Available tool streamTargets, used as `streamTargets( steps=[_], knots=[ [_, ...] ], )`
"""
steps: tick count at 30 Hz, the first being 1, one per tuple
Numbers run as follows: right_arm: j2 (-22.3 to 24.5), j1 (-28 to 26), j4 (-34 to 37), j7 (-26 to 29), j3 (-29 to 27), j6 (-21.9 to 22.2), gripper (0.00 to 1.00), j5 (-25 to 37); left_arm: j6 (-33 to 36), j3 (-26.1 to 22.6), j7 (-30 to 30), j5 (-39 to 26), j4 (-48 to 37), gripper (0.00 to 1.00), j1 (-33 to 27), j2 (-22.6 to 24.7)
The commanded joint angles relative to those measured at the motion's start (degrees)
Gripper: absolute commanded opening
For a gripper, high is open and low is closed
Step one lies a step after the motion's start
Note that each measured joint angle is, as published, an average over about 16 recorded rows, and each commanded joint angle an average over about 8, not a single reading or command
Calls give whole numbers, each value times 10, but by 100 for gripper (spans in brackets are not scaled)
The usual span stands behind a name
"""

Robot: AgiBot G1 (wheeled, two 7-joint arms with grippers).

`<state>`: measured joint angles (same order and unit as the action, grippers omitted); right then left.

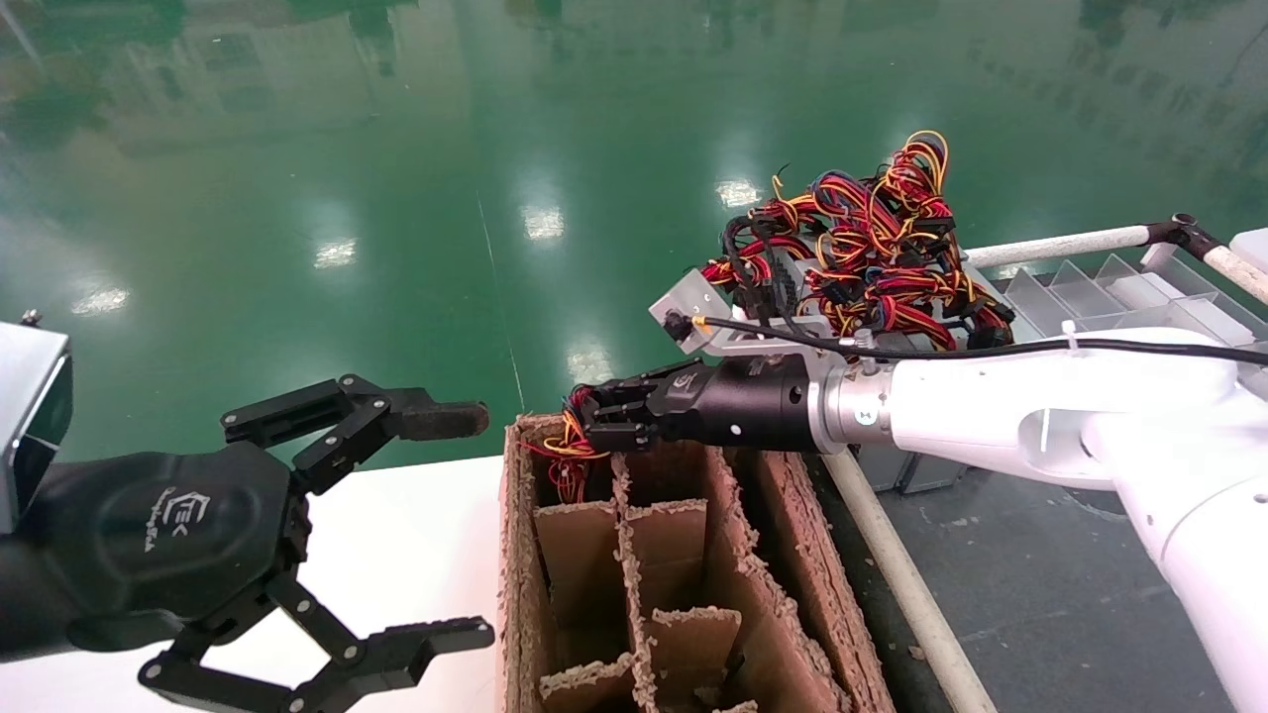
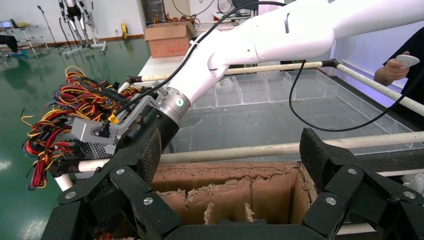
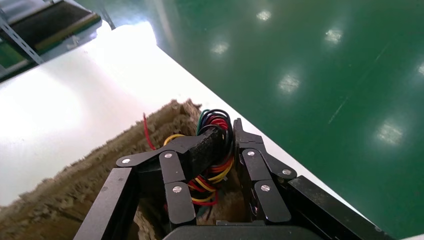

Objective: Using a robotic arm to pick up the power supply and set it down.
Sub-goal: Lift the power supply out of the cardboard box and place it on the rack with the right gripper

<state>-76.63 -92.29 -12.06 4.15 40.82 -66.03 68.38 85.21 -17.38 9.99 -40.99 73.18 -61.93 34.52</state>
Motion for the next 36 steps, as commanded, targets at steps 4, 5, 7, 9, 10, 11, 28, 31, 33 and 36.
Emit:
streamTargets(
  steps=[4, 5, 7, 9, 10, 11, 28, 31, 33, 36],
  knots=[
    [3, 0, 4, -2, -6, -12, 0, -15, 0, 0, 0, 0, 0, 100, 0, 0],
    [4, -1, 4, -3, -8, -16, 0, -18, 0, 0, 0, 0, 0, 100, 0, 0],
    [6, -2, 3, -4, -9, -25, 0, -22, 0, 0, 0, 0, 0, 100, 0, 0],
    [9, -4, 0, -6, -11, -35, 0, -26, 0, 0, 0, 0, 0, 100, 0, 0],
    [10, -6, -1, -8, -12, -40, 0, -27, 0, 0, 0, 0, 0, 100, 0, 0],
    [12, -7, -3, -9, -12, -45, 0, -29, 0, 0, 0, 0, 0, 100, 0, 0],
    [73, -32, -108, 17, -47, -92, 0, -78, 0, -1, 0, 1, 0, 100, 0, 0],
    [97, -34, -160, 35, -55, -93, 0, -88, 0, -1, 0, 1, 0, 100, 0, 0],
    [117, -34, -203, 54, -62, -91, 0, -95, 0, -1, 0, 1, 0, 100, 0, 0],
    [150, -33, -273, 89, -72, -79, 0, -104, 0, -1, 0, 1, 0, 100, 0, 0]
  ],
)
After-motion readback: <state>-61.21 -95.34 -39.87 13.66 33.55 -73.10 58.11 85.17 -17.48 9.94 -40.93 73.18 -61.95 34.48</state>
